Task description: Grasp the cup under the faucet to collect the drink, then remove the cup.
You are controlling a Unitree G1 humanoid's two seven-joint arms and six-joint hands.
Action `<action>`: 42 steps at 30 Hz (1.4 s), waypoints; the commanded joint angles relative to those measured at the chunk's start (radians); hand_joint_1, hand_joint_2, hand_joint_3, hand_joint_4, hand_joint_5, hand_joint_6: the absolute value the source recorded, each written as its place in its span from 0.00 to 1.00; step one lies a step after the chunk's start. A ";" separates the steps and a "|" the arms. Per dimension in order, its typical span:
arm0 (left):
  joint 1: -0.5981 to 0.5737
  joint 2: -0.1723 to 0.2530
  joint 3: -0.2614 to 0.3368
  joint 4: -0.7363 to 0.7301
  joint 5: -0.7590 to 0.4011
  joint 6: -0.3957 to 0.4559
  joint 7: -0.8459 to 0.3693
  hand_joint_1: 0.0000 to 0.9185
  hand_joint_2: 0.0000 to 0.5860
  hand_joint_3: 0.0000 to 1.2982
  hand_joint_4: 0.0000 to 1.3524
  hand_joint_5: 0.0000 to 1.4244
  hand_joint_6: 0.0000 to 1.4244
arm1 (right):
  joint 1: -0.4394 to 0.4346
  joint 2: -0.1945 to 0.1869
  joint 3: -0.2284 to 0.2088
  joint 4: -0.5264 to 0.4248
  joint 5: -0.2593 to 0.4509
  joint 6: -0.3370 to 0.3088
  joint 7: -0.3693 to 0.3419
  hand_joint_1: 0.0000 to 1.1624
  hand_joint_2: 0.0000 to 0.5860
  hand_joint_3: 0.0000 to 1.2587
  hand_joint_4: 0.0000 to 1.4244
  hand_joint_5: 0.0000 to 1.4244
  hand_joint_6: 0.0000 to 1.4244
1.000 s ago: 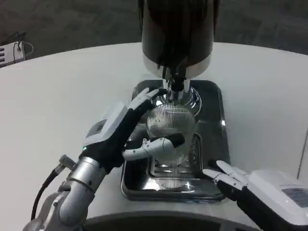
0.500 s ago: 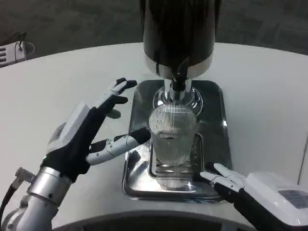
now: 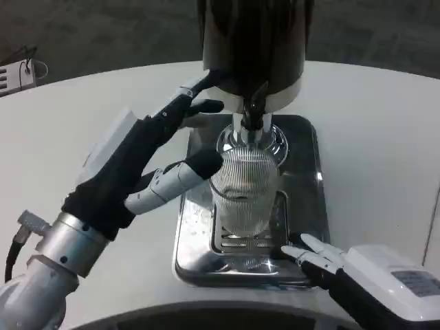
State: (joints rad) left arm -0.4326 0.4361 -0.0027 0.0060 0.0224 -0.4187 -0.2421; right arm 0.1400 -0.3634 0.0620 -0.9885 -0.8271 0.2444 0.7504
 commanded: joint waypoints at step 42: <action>-0.225 0.002 -0.121 0.118 0.071 0.123 -0.250 0.00 0.07 0.04 0.00 0.08 0.14 | 0.090 0.034 -0.038 -0.059 0.019 -0.038 -0.013 0.50 0.79 0.11 0.00 0.05 0.06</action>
State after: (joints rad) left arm -0.6674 0.4129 -0.0846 0.0834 0.0376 -0.3059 -0.4559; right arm 0.2184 -0.3392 0.0277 -1.0304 -0.8161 0.2206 0.7437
